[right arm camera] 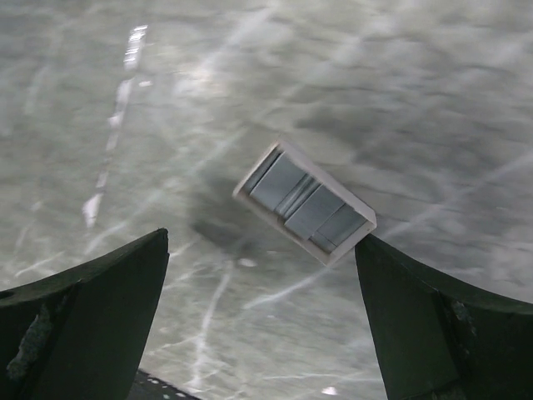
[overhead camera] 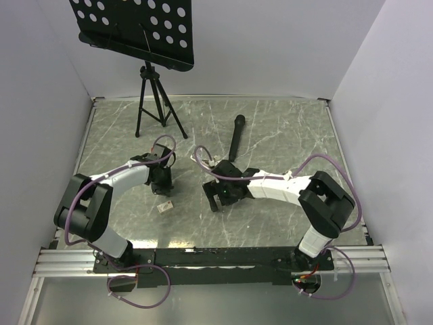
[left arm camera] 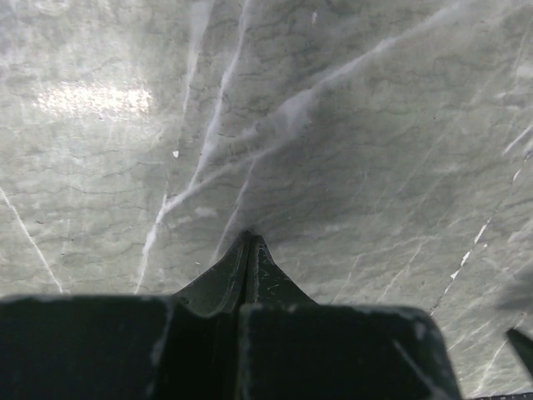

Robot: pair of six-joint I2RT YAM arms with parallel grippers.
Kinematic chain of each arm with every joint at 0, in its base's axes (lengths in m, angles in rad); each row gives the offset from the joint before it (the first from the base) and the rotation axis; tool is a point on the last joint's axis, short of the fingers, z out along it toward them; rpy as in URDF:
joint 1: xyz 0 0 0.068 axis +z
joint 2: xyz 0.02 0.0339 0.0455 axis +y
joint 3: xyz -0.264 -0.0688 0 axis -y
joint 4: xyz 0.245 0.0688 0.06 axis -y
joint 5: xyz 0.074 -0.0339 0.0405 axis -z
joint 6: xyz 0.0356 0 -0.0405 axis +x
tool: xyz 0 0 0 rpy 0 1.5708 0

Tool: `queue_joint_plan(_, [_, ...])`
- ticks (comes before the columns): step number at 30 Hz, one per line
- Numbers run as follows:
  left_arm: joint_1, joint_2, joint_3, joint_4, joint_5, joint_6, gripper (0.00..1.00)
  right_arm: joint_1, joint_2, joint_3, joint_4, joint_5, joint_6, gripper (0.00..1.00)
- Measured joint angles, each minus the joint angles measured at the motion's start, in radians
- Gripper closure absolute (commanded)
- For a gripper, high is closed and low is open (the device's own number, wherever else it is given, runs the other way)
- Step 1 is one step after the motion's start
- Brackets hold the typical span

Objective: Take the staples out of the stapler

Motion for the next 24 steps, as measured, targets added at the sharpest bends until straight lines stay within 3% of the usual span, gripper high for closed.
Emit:
queue_joint_plan(11, [-0.007,-0.064,-0.068,0.002,0.097,-0.015,0.99,0.048,-0.002,0.014,-0.003,0.002,0.018,0.0])
queue_joint_plan(24, [-0.015,-0.177,-0.081,-0.011,0.092,-0.075,0.99,0.048,-0.107,0.014,-0.014,0.069,-0.014,0.0])
